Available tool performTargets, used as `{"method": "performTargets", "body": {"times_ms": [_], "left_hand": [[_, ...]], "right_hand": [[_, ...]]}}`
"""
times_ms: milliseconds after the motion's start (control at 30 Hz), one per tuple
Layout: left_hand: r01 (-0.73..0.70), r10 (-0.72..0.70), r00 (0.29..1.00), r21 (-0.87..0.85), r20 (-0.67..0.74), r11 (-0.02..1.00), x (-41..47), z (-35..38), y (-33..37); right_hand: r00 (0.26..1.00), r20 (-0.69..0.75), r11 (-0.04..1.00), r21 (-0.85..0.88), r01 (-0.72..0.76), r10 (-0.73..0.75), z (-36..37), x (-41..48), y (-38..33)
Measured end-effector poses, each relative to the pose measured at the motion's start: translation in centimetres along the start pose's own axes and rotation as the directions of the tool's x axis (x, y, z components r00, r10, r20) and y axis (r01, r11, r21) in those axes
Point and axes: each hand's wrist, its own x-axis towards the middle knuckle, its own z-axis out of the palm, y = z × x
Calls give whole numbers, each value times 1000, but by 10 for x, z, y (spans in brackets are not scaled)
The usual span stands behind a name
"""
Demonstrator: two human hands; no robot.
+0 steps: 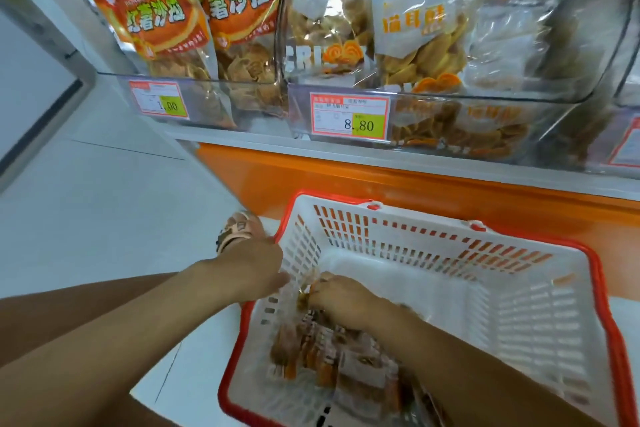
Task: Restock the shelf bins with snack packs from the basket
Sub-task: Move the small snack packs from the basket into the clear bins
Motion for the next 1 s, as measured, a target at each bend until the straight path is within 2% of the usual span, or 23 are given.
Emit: {"method": "performTargets", "body": {"times_ms": [67,167,267,367,433,533,667,767,833,900,1000], "left_hand": [[12,-12,1000,14,-15,1000,2,-1,1],[10,-10,1000,42,1,999,10,2,1],[20,-20,1000,86,7,996,14,2,3],[12,-16,999,109,40,994,15,2,7],[-1,-3,999,96,47,995,14,1,6],[8,-8,997,3,71,1000,13,-4,5],[20,-17,996,-34,87,999,5,-14,6],[54,-46,997,-136,63,989,1,-15,2],[56,-41,998,-385,48,921,-5,-19,0],[9,39,998,-673,57,739,-17,-26,3],[-100,141,989,-872,-36,479,-42,-38,8]], "right_hand": [[999,36,1000,-10,-2,3,3,5,1],[995,-6,995,-33,-95,95,-1,4,6],[983,52,982,-79,-171,175,-6,4,11],[963,91,968,-30,-250,252,-15,2,13],[944,92,943,67,-325,318,-22,-1,17],[896,110,845,299,-443,431,-43,-10,24],[846,30,746,455,-486,533,-80,-37,34],[790,-18,598,663,-449,613,-119,-66,32],[787,-29,520,766,-379,616,-145,-86,24],[782,-72,449,849,-278,620,-163,-104,14],[789,-148,295,954,-44,597,-184,-124,-5]]}}
